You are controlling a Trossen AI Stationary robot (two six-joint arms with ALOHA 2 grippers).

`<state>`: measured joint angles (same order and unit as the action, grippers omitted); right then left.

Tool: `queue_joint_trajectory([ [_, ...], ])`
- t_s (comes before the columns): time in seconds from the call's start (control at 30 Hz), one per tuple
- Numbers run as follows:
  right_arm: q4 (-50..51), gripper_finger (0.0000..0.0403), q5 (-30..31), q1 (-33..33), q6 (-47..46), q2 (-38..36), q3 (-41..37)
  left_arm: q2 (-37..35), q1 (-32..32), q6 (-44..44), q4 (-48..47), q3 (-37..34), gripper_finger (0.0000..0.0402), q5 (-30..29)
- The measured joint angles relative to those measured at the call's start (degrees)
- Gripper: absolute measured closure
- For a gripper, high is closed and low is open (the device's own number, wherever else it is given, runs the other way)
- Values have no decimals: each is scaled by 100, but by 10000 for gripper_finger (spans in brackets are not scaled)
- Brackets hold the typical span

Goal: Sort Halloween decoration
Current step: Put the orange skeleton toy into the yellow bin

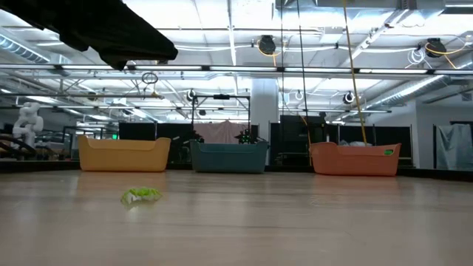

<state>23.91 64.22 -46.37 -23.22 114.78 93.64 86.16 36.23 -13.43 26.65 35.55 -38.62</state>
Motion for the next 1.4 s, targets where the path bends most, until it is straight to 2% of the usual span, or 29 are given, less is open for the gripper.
queue_joint_trajectory([
  [0.17,-436,403,147,116,1179,-7,44,1,4,2,36,0,326,176],
  [0.27,-357,403,329,186,1167,-7,29,1,7,4,50,0,326,202],
  [0.5,-353,403,330,252,1243,-7,-21,1,7,24,111,0,326,204],
  [0.73,-353,403,324,265,2971,-7,-21,1,7,26,135,0,326,203],
  [0.87,-354,403,324,337,3606,-7,-21,1,5,26,136,0,326,202],
  [1.4,-351,403,305,431,3293,-4,-21,1,6,27,135,0,326,202],
])
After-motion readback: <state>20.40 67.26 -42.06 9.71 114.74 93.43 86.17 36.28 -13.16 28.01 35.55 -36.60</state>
